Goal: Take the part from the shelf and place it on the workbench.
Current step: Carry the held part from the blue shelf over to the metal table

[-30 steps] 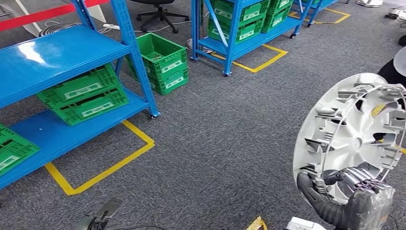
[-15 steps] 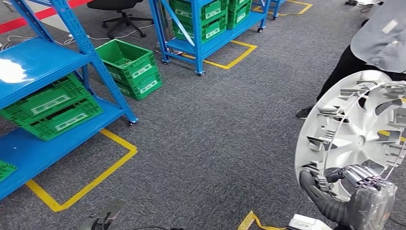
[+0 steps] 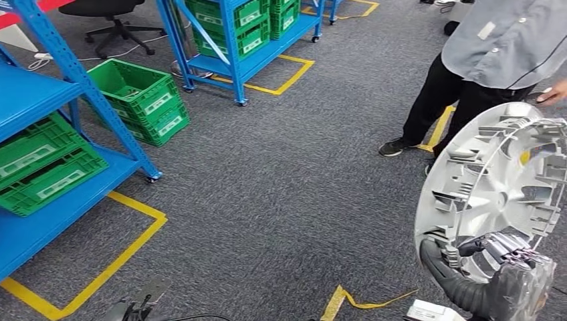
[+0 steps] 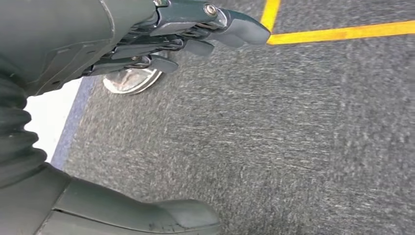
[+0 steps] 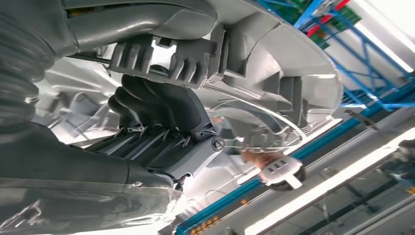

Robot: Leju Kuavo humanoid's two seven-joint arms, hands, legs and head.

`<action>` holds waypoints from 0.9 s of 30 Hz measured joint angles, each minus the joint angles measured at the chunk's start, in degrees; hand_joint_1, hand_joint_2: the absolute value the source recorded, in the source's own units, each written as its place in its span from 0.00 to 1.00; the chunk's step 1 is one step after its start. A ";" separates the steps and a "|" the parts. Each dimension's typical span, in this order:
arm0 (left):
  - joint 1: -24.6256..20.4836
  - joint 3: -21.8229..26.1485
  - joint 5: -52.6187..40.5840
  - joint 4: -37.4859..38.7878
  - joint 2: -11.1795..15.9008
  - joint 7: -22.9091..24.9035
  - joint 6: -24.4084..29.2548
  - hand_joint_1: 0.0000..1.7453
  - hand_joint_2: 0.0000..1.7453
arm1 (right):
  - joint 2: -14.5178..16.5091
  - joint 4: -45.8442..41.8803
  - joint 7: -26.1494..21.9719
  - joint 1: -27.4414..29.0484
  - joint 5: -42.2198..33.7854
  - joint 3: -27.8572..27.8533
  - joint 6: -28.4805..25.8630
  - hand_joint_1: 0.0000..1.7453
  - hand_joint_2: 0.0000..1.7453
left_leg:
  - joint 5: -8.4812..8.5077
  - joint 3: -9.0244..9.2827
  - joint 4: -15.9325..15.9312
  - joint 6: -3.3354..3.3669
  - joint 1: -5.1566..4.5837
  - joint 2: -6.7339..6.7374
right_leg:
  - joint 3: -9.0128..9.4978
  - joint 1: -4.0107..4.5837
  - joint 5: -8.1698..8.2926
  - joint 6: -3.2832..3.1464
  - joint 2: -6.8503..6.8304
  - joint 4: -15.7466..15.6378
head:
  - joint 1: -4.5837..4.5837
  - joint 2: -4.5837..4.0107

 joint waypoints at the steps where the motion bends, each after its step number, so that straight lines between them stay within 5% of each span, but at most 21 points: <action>1: -0.01 0.01 0.00 0.00 -0.02 0.00 0.00 0.00 1.00 | 0.00 0.00 0.02 0.04 0.01 -0.01 0.00 1.00 1.00 | -0.17 0.23 0.01 -0.12 0.00 0.58 | 2.04 0.00 1.85 -0.03 -0.65 -3.61 | 0.00 0.00; 3: -0.03 0.02 0.00 0.00 -0.03 0.00 -0.02 0.00 1.00 | 0.00 0.00 0.02 -0.02 0.01 0.00 0.00 1.00 1.00 | -0.60 0.66 0.11 -0.61 -0.28 1.57 | 6.07 0.32 4.04 -0.34 -3.08 -10.66 | -0.04 0.00; 5: -0.05 0.03 0.01 0.00 -0.01 0.00 -0.04 0.00 1.00 | -0.01 -0.01 0.03 -0.02 -0.02 0.00 0.00 1.00 1.00 | -0.87 0.91 0.14 -1.07 -0.67 2.50 | 7.39 0.63 4.17 -0.99 -3.95 -13.10 | -0.15 0.00; 7: -0.09 0.05 0.02 0.00 -0.06 0.00 -0.04 0.00 1.00 | -0.07 -0.02 0.14 0.11 -0.21 -0.02 0.00 1.00 1.00 | -1.10 1.07 0.08 -1.54 -0.63 3.37 | 7.25 0.61 4.39 -1.79 -2.54 -13.28 | -0.21 0.00; 9: -0.14 0.09 0.07 0.00 -0.11 0.00 -0.04 0.00 1.00 | -0.11 -0.03 0.26 0.19 -0.58 -0.05 -0.01 1.00 1.00 | -2.64 0.42 1.92 -2.06 -0.40 2.17 | 7.25 0.46 4.59 -2.50 -1.31 -13.55 | -0.34 0.00; 12: 0.01 0.10 0.22 0.00 -0.17 0.03 -0.04 0.00 1.00 | -0.11 -0.03 0.18 0.27 -1.35 -0.09 -0.01 1.00 1.00 | -7.83 -4.45 12.33 -2.28 -0.31 -0.96 | 7.21 0.29 4.73 -3.16 0.59 -13.68 | -0.68 0.00; 14: 0.17 0.13 0.31 0.00 -0.17 0.09 -0.03 0.00 1.00 | -0.11 -0.01 -0.09 0.42 -1.84 -0.10 0.00 1.00 1.00 | -8.41 -6.77 16.47 -2.24 -0.30 -1.41 | 7.19 0.26 4.75 -3.21 2.14 -13.67 | -0.69 0.00; 16: 0.18 0.17 0.33 0.00 -0.13 0.11 -0.02 0.00 1.00 | -0.11 0.00 -0.42 0.56 -2.19 -0.12 0.00 1.00 1.00 | -4.83 -5.16 12.25 -2.17 -0.18 -1.94 | 7.25 0.10 4.84 -3.03 3.81 -13.64 | -0.70 0.00; 18: 0.14 0.19 0.33 0.00 -0.13 0.11 -0.02 0.00 1.00 | -0.11 0.00 -0.67 0.62 -2.35 -0.14 0.00 1.00 1.00 | -1.30 -1.86 4.63 -2.23 0.31 -4.46 | 7.09 0.01 4.91 -2.54 5.36 -13.38 | -0.70 0.00; 20: 0.08 0.19 0.32 0.00 -0.15 0.11 -0.02 0.00 1.00 | -0.11 -0.01 -0.81 0.81 -2.65 -0.17 0.00 1.00 1.00 | -0.45 -0.31 0.97 -2.06 0.52 -6.34 | 6.65 -0.02 5.13 -1.85 6.59 -13.29 | -0.69 0.00; 22: 0.00 0.24 0.31 0.00 -0.15 0.11 0.02 0.00 1.00 | -0.11 -0.01 -0.92 1.21 -3.03 -0.24 0.00 1.00 1.00 | -0.35 -0.24 0.68 -1.37 0.37 -5.50 | 6.21 -0.22 5.51 -1.14 7.53 -13.65 | -0.69 0.00; 24: -0.06 0.33 0.32 0.00 -0.14 0.11 0.08 0.00 1.00 | -0.11 -0.02 -0.98 1.51 -3.22 -0.36 -0.01 1.00 1.00 | -0.11 -0.15 0.46 -0.53 0.36 -4.23 | 5.23 -0.10 4.76 -0.61 5.47 -12.35 | -0.47 0.00; 27: 0.11 0.43 0.33 0.00 -0.10 0.11 0.11 0.00 1.00 | -0.11 -0.02 -1.07 1.47 -3.28 -0.44 0.00 1.00 1.00 | -0.21 -0.07 0.38 0.27 0.00 -2.12 | 0.48 0.08 -0.29 -0.22 0.81 -2.39 | -0.18 0.00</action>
